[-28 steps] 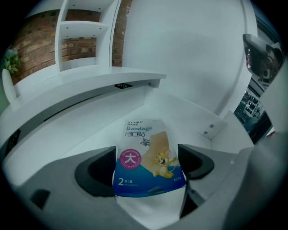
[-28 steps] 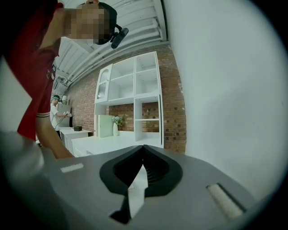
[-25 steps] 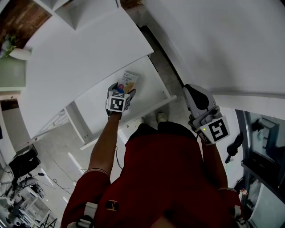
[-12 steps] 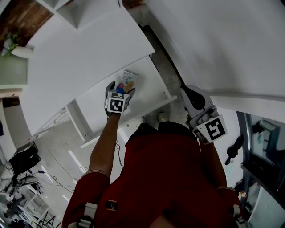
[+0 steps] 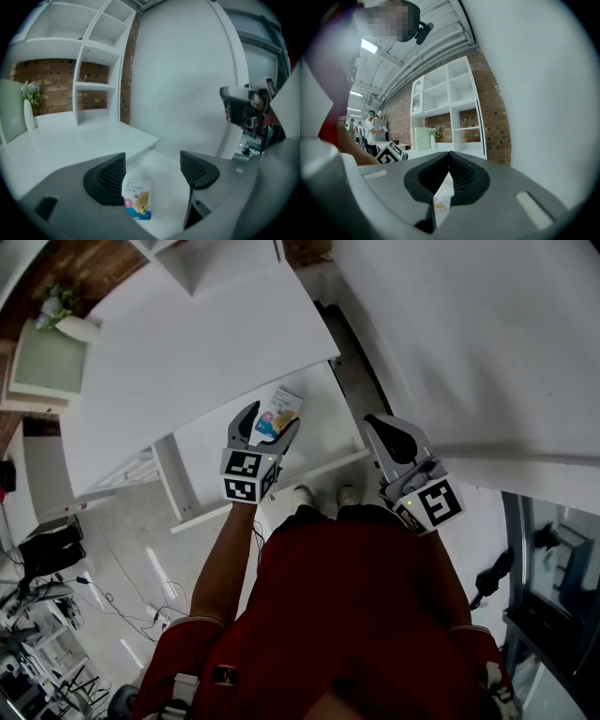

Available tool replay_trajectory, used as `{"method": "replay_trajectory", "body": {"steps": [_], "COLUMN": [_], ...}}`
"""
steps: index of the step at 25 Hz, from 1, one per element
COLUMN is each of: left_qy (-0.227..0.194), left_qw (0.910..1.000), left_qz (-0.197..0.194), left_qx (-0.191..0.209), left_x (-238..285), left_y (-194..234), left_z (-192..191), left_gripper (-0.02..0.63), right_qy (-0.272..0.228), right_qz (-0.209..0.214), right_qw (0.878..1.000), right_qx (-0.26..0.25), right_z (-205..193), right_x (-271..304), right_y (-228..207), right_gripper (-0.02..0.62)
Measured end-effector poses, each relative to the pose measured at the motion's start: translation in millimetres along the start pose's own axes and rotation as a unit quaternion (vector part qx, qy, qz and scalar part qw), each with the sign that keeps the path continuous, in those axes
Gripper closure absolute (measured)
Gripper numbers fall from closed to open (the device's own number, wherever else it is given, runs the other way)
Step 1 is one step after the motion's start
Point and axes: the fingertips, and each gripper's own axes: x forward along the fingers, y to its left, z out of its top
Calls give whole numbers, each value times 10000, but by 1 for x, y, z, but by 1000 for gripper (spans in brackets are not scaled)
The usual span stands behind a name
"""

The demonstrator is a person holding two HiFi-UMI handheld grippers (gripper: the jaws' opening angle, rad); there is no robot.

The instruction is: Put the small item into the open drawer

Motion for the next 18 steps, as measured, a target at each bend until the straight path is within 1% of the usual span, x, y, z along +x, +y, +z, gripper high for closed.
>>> {"method": "replay_trajectory", "body": {"steps": [4, 7, 11, 14, 18], "left_qy": [-858, -1391, -1979, -2260, -2412], "left_qw": [9963, 9902, 9802, 9741, 9703], "left_qz": [-62, -89, -33, 26, 175], "left_qx": [-85, -24, 5, 9, 86], "left_x": [-35, -60, -93, -113, -131], "left_y": [-22, -36, -50, -57, -62], "left_z": [50, 80, 111, 125, 131], "left_gripper": [295, 349, 415, 471, 562], "right_qy": [-135, -212, -352, -476, -630], "right_qz": [317, 531, 774, 921, 1033], "right_qw": [9994, 9984, 9964, 9946, 9927], "right_qx": [-2, 4, 14, -5, -8], "right_z": [7, 12, 21, 30, 39], "right_x": [6, 10, 13, 12, 8], "right_y": [14, 23, 38, 49, 61], "right_gripper": [584, 584, 584, 584, 584]}}
